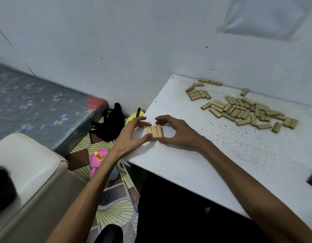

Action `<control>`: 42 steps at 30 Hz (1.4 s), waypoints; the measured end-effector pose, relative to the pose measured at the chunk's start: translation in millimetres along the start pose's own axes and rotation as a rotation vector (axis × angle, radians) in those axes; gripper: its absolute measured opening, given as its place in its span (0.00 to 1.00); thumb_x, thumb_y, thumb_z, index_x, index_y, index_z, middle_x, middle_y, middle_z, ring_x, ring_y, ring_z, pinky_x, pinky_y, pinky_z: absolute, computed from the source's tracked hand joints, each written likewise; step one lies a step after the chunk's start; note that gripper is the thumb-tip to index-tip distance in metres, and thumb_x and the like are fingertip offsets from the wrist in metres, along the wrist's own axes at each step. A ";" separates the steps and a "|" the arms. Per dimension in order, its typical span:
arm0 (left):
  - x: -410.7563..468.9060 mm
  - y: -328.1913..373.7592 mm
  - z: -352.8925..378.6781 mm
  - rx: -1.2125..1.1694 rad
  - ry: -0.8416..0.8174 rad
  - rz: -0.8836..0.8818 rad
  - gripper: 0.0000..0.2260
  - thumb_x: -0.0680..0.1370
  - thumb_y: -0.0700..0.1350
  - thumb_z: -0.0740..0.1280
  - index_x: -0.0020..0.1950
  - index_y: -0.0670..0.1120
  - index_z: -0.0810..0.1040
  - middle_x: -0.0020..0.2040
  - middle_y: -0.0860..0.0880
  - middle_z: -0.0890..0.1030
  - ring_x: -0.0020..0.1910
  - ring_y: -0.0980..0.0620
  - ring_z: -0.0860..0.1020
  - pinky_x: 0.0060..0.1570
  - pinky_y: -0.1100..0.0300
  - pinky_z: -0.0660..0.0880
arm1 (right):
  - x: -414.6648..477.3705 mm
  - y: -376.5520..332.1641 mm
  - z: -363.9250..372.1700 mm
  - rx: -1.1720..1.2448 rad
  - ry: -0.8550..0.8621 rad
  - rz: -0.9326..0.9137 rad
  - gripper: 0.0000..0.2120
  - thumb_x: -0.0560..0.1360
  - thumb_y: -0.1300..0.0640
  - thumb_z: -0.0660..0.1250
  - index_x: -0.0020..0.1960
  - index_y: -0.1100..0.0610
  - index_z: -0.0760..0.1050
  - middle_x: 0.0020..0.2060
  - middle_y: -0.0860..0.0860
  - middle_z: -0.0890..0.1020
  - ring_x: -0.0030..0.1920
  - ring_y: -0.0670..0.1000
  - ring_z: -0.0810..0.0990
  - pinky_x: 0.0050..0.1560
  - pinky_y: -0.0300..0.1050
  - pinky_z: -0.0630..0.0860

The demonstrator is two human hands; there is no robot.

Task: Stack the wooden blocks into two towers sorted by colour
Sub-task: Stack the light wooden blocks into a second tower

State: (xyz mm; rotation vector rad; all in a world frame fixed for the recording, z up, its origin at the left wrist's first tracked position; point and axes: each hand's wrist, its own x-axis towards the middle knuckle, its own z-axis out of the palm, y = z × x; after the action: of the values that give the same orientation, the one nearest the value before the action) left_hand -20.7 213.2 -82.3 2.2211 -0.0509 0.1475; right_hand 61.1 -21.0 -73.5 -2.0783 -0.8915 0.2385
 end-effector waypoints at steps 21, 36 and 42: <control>2.0 -8.8 -0.3 0.016 -0.001 0.053 0.34 0.69 0.61 0.78 0.72 0.56 0.72 0.63 0.62 0.81 0.66 0.58 0.76 0.69 0.46 0.72 | -3.4 0.6 2.9 0.031 0.008 0.022 0.32 0.72 0.51 0.80 0.73 0.44 0.71 0.63 0.40 0.81 0.66 0.37 0.76 0.64 0.33 0.70; 4.4 -12.8 2.4 0.054 0.015 0.060 0.34 0.68 0.66 0.76 0.71 0.59 0.73 0.61 0.66 0.80 0.66 0.57 0.75 0.68 0.43 0.72 | -4.4 -1.4 5.9 0.043 0.047 0.030 0.30 0.72 0.52 0.80 0.71 0.43 0.73 0.61 0.39 0.82 0.66 0.37 0.76 0.64 0.38 0.73; 4.6 -12.0 4.6 0.112 0.029 0.096 0.33 0.68 0.66 0.75 0.70 0.59 0.74 0.60 0.70 0.78 0.65 0.57 0.74 0.66 0.43 0.72 | -4.8 -2.4 6.3 0.031 0.050 0.021 0.29 0.72 0.52 0.80 0.70 0.43 0.73 0.61 0.39 0.82 0.66 0.38 0.77 0.64 0.37 0.74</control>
State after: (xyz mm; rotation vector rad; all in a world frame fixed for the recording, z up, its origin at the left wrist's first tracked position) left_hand -14.7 216.9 -94.0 2.3285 -0.1361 0.2410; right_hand 53.5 -19.3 -76.3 -2.0570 -0.8313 0.2095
